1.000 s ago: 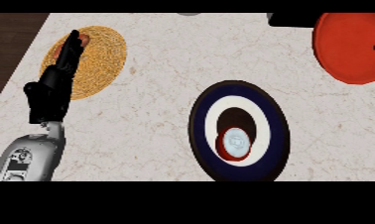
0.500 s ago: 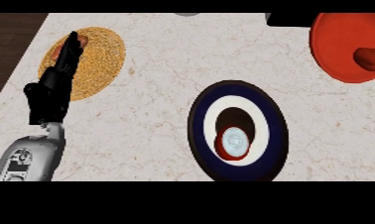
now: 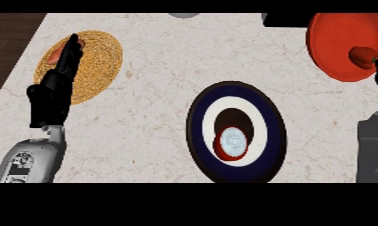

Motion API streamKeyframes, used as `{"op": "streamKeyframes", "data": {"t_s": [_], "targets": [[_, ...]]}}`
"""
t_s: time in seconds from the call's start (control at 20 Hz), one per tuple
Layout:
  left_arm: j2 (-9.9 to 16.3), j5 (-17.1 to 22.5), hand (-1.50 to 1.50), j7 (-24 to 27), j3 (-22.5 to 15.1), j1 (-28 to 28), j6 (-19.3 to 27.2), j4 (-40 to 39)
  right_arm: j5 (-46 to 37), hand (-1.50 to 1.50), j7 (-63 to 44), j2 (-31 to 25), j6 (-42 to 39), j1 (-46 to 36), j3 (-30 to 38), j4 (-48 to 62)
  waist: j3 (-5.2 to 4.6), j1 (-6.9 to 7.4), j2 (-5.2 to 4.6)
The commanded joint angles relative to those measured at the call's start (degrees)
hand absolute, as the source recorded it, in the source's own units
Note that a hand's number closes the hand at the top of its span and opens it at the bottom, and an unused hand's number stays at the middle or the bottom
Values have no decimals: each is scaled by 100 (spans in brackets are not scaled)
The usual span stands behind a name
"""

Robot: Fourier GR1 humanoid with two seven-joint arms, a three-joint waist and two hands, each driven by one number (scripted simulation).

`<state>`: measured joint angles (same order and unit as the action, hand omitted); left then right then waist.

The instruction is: Pick the bell pepper from the plate and place it in the bowl

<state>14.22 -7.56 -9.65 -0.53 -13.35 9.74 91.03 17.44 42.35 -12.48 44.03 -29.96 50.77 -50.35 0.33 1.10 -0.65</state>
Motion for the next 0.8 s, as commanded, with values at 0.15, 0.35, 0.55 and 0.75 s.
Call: {"op": "streamKeyframes", "data": {"t_s": [0.15,0.35,0.55,0.75], "targets": [[12,11,0,4,168,-130,-23,-220,695,-150,1955,1091,-1640,634,236,278,-22,-72,38],[70,41,0,11,198,-82,-187,-54,862,-150,2495,732,-2288,592,209,1140,-24,-52,39],[58,-1,0,71,166,354,-258,245,870,-150,3114,1048,-2136,517,131,1357,-26,-29,47],[-180,-141,0,323,79,379,-124,-2,1018,-150,3296,1011,-2235,511,126,1522,-27,-53,44]]}}
